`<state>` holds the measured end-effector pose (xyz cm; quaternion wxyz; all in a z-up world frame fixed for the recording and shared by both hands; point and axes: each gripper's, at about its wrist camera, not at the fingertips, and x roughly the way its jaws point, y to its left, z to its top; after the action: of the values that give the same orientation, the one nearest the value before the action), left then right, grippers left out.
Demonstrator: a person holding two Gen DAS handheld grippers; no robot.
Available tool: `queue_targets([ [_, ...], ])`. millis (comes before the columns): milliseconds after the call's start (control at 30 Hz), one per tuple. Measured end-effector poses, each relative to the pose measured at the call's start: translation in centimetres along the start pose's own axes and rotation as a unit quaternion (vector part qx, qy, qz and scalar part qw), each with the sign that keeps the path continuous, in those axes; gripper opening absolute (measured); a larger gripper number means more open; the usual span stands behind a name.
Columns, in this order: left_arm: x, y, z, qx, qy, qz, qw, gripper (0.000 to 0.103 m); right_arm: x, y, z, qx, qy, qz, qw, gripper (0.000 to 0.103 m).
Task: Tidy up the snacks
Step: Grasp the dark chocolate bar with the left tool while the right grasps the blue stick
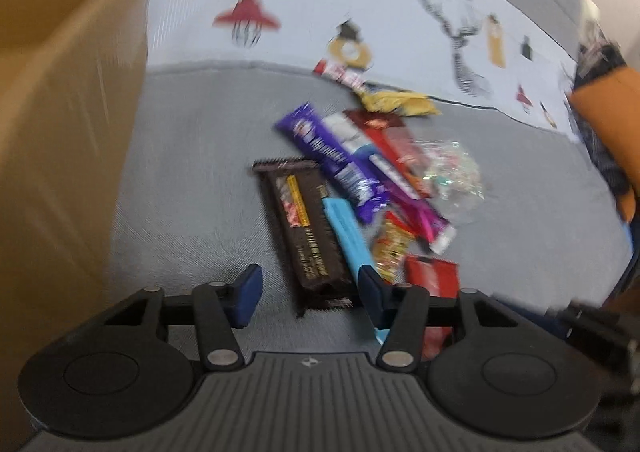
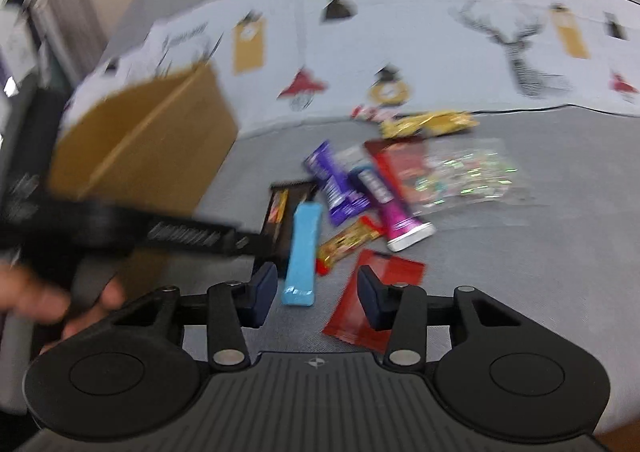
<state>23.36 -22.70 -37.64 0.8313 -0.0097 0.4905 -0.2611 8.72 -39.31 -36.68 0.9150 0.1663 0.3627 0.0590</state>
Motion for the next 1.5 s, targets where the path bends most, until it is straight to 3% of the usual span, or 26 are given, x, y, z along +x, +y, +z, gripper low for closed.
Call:
queue_targets([
  [33,0.7,0.4,0.1,-0.002,0.004,0.004,1.0,0.057,1.0,0.1,0.0,-0.009,0.014,0.005,1.0,0.044],
  [67,1.0,-0.1,0.1,0.028,-0.01,0.015,0.9994,0.058,1.9,0.3,0.0,-0.014,0.026,0.01,0.999,0.04],
  [167,1.8,-1.1,0.0,0.074,-0.011,-0.018,0.997,0.057,4.2,0.7,0.0,-0.026,0.054,0.021,0.998,0.037],
  [267,2.5,-1.9,-0.2,0.1,-0.027,-0.006,0.9946,0.057,5.9,1.0,0.2,-0.032,0.063,0.025,0.997,0.033],
  [367,3.0,-2.1,0.2,0.101,-0.028,-0.003,0.9944,0.057,7.1,1.1,0.5,-0.033,0.073,0.0,0.997,0.013],
  [500,2.7,-1.2,0.5,0.074,-0.024,-0.008,0.9969,0.057,7.3,0.0,1.1,-0.007,0.072,-0.027,0.997,0.006],
  [567,2.7,-1.1,1.0,0.057,-0.018,-0.008,0.9982,0.065,7.2,-0.9,1.2,0.023,0.072,-0.026,0.997,0.007],
  [600,2.7,-1.1,1.3,0.05,-0.017,-0.006,0.9986,0.077,7.0,-1.3,1.3,0.042,0.07,-0.024,0.996,0.007],
  [633,2.7,-1.0,1.5,0.046,-0.019,0.003,0.9988,0.083,6.5,-1.8,1.4,0.065,0.061,-0.023,0.996,0.009],
  [700,3.0,-0.7,1.7,0.043,-0.036,0.034,0.9978,0.083,5.8,-2.8,1.8,0.091,0.041,-0.021,0.995,0.029],
  [767,3.2,-0.4,1.8,0.045,-0.042,0.034,0.9975,0.077,4.8,-3.5,2.1,0.1,0.01,-0.034,0.994,0.08],
  [800,3.1,-0.5,1.9,0.053,-0.043,0.037,0.997,0.069,4.6,-4.0,2.3,0.115,0.0,-0.029,0.993,0.083],
  [833,3.0,-0.5,1.9,0.06,-0.044,0.039,0.9965,0.063,4.6,-4.6,2.5,0.138,-0.006,-0.012,0.99,0.082],
  [900,2.8,-0.4,1.7,0.06,-0.045,0.032,0.9967,0.043,5.6,-5.4,2.3,0.173,0.007,0.016,0.985,0.069],
  [933,2.7,-0.3,1.5,0.058,-0.044,0.029,0.9969,0.042,6.5,-5.1,2.1,0.164,0.031,0.008,0.986,0.045],
  [967,2.6,-0.3,1.3,0.058,-0.045,0.031,0.9968,0.042,7.1,-4.5,2.0,0.145,0.048,-0.007,0.988,0.032],
  [1000,2.5,-0.4,1.1,0.061,-0.044,0.035,0.9966,0.042,7.3,-3.7,2.0,0.118,0.051,-0.025,0.991,0.031],
  [1067,2.0,-0.6,0.7,0.065,-0.039,0.04,0.9963,0.041,7.3,-2.6,2.3,0.086,0.047,-0.026,0.995,0.014],
  [1167,0.9,-0.7,-0.5,0.073,-0.029,0.044,0.9959,0.041,6.5,-2.1,2.7,0.083,0.022,-0.033,0.996,0.003],
  [1333,-0.4,-0.6,-2.6,0.092,-0.014,0.045,0.9947,0.042,4.3,-2.2,3.0,0.081,-0.001,-0.041,0.996,0.002],
  [1433,0.1,-0.5,-2.3,0.098,-0.014,0.046,0.994,0.047,4.2,-2.3,2.4,0.074,0.021,-0.036,0.996,0.002],
  [1500,0.6,-0.8,-2.1,0.102,-0.02,0.05,0.9933,0.059,4.9,-2.1,1.8,0.073,0.046,-0.025,0.996,0.003],
])
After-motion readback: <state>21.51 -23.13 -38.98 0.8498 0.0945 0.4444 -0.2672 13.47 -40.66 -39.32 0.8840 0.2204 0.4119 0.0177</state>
